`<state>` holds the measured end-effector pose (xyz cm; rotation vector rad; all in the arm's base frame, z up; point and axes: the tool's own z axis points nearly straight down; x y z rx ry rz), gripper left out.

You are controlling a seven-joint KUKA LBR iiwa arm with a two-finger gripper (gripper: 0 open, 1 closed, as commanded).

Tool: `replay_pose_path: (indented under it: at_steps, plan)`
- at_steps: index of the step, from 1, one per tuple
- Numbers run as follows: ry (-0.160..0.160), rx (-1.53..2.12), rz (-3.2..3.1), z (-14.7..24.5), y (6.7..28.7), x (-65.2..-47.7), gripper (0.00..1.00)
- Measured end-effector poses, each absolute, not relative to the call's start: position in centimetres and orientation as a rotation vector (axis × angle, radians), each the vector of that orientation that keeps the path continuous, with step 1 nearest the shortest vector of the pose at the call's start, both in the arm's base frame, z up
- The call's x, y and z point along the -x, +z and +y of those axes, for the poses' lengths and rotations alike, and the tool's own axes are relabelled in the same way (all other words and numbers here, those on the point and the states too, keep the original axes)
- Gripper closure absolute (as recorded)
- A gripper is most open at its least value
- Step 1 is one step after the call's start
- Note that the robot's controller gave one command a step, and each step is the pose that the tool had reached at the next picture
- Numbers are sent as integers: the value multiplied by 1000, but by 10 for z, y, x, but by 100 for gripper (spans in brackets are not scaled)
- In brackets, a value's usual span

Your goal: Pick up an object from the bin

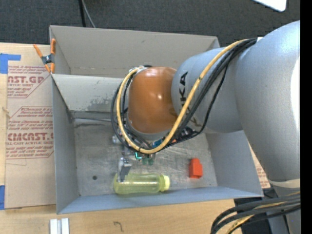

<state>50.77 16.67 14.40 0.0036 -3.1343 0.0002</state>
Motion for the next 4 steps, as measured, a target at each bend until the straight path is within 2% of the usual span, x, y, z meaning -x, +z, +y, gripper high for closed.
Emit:
replay_pose_path:
  at_steps: [1,2,3,4]
  plan:
    - [-2,-2,-3142,166,148,-510,0]
    - [-4,-241,-3137,150,139,-498,0]
    - [-3,-588,-3085,115,96,-481,100]
    - [-3,-588,-3085,115,96,-481,100]
